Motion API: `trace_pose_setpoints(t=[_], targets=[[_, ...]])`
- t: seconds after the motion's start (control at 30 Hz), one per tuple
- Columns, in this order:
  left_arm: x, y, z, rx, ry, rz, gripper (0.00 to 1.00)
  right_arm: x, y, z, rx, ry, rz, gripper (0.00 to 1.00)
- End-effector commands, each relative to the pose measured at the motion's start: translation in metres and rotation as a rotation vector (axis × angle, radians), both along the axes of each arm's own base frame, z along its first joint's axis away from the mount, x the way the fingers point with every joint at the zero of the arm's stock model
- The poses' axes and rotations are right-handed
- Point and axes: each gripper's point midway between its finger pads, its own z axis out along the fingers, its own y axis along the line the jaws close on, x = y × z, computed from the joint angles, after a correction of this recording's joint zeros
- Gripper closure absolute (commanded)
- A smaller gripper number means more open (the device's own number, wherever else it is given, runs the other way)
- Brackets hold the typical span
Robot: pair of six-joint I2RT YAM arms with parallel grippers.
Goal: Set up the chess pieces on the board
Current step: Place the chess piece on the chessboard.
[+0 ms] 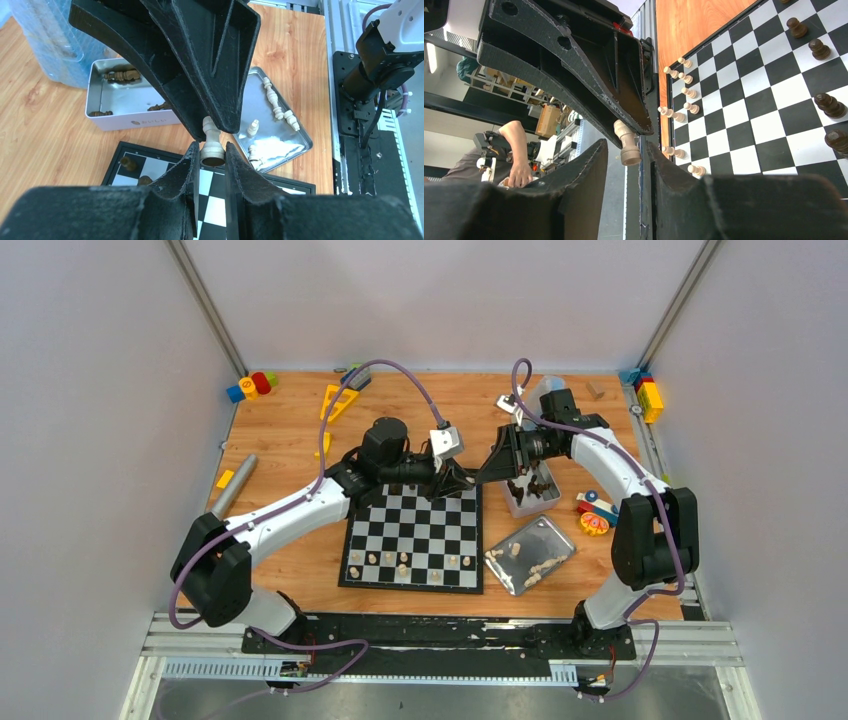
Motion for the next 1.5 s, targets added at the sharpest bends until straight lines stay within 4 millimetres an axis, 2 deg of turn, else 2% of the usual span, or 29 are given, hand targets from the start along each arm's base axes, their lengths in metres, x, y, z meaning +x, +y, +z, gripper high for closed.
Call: trace_pose_setpoints(t=[0.0, 0.27, 0.33, 0.37, 0.4, 0.43, 0.47, 0.5, 0.53, 0.57, 0.6, 0.63, 0.67, 0.7, 0.77, 0.87, 1.0, 1.03, 1.07, 1.13, 1.33, 1.47], targets=[[0.005, 0.001, 0.018, -0.045, -0.056, 0.013, 1.00, -0.003, 0.002, 0.012, 0.054, -0.061, 0.029, 0.70], [0.007, 0.004, 0.012, -0.027, -0.070, 0.025, 1.00, -0.003, 0.002, 0.014, 0.051, -0.070, 0.026, 0.91], [0.007, 0.006, 0.008, -0.010, -0.080, 0.028, 0.89, -0.002, 0.001, 0.015, 0.039, -0.080, 0.018, 0.96], [0.008, 0.008, 0.007, -0.002, -0.087, 0.032, 0.77, -0.002, 0.001, 0.015, 0.031, -0.090, 0.012, 0.97], [0.007, 0.011, 0.006, 0.012, -0.100, 0.032, 0.70, -0.001, 0.000, 0.015, 0.018, -0.103, 0.003, 0.99], [0.009, 0.014, 0.005, 0.025, -0.112, 0.048, 0.55, -0.001, -0.001, 0.015, 0.003, -0.115, -0.006, 1.00], [0.009, 0.018, 0.006, 0.043, -0.133, 0.052, 0.49, 0.000, -0.002, 0.015, -0.011, -0.128, -0.015, 1.00], [0.011, 0.022, 0.005, 0.059, -0.149, 0.069, 0.36, 0.001, -0.004, 0.014, -0.029, -0.137, -0.028, 1.00], [0.010, 0.028, 0.006, 0.086, -0.174, 0.065, 0.31, 0.002, -0.005, 0.013, -0.051, -0.153, -0.040, 1.00], [0.011, 0.035, 0.011, 0.098, -0.193, 0.079, 0.20, 0.003, -0.006, 0.012, -0.076, -0.178, -0.051, 1.00], [0.010, 0.042, 0.006, 0.137, -0.202, 0.076, 0.15, 0.004, -0.009, 0.010, -0.108, -0.200, -0.067, 1.00], [0.014, 0.051, 0.011, 0.150, -0.219, 0.104, 0.09, 0.005, -0.011, 0.008, -0.140, -0.225, -0.080, 1.00], [0.013, 0.059, 0.007, 0.187, -0.215, 0.107, 0.06, 0.005, -0.012, 0.004, -0.179, -0.253, -0.090, 1.00], [0.018, 0.070, 0.012, 0.199, -0.228, 0.139, 0.03, 0.005, -0.014, 0.001, -0.222, -0.289, -0.099, 1.00], [0.021, 0.096, 0.006, 0.261, -0.202, 0.194, 0.01, 0.004, -0.019, -0.011, -0.328, -0.360, -0.120, 1.00], [0.028, 0.132, 0.004, 0.301, -0.150, 0.291, 0.00, -0.006, -0.017, -0.024, -0.460, -0.467, -0.101, 1.00], [0.043, 0.201, -0.001, 0.370, -0.025, 0.487, 0.00, -0.022, -0.007, -0.041, -0.644, -0.610, -0.037, 0.99], [0.038, 0.212, -0.004, 0.387, 0.017, 0.508, 0.00, -0.025, -0.004, -0.043, -0.675, -0.630, -0.022, 0.99], [0.044, 0.229, -0.002, 0.386, 0.039, 0.563, 0.00, -0.029, 0.001, -0.045, -0.701, -0.649, 0.002, 0.99], [0.042, 0.251, 0.001, 0.380, 0.088, 0.632, 0.00, -0.035, 0.009, -0.051, -0.758, -0.686, 0.050, 0.99], [0.036, 0.297, 0.015, 0.378, 0.159, 0.805, 0.00, -0.051, 0.037, -0.071, -0.893, -0.789, 0.207, 0.98], [0.033, 0.311, 0.019, 0.386, 0.196, 0.881, 0.00, -0.057, 0.056, -0.079, -0.945, -0.824, 0.290, 0.98]])
